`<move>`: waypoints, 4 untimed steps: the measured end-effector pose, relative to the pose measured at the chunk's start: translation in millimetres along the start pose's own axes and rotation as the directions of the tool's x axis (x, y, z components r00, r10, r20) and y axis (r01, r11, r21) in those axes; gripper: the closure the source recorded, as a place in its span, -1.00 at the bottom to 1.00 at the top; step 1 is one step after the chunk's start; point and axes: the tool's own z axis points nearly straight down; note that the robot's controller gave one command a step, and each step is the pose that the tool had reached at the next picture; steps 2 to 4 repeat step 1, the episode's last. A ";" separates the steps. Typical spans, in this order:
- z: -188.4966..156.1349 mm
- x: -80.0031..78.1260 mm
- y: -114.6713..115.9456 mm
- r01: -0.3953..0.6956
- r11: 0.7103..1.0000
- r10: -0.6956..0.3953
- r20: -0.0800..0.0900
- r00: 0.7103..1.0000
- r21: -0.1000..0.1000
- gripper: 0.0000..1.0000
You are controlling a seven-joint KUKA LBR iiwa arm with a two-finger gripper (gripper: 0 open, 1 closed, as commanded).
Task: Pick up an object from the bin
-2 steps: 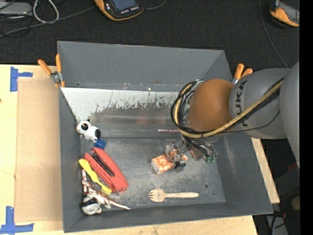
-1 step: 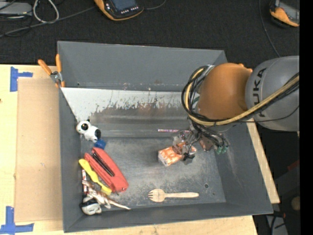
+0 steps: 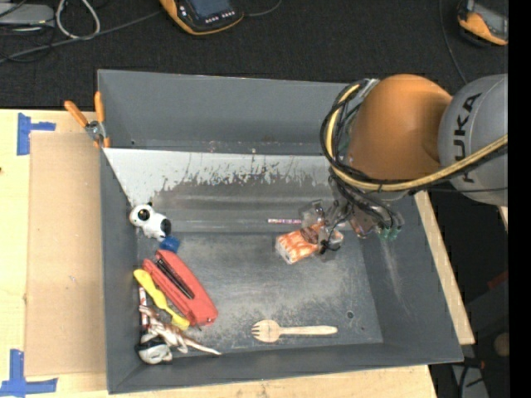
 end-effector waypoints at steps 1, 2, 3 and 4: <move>-47.4 -5.6 8.0 0.058 0.998 -0.058 -0.004 0.998 0.000 1.00; -47.4 -5.6 8.0 0.058 0.998 -0.058 -0.004 0.998 0.000 1.00; -47.4 -5.6 8.0 0.058 0.998 -0.058 -0.004 0.998 0.000 1.00; -47.4 -5.6 8.0 0.058 0.998 -0.058 -0.004 0.998 0.000 1.00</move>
Offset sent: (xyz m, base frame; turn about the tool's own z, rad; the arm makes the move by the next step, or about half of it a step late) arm 0.0007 -0.0069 0.1046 0.0270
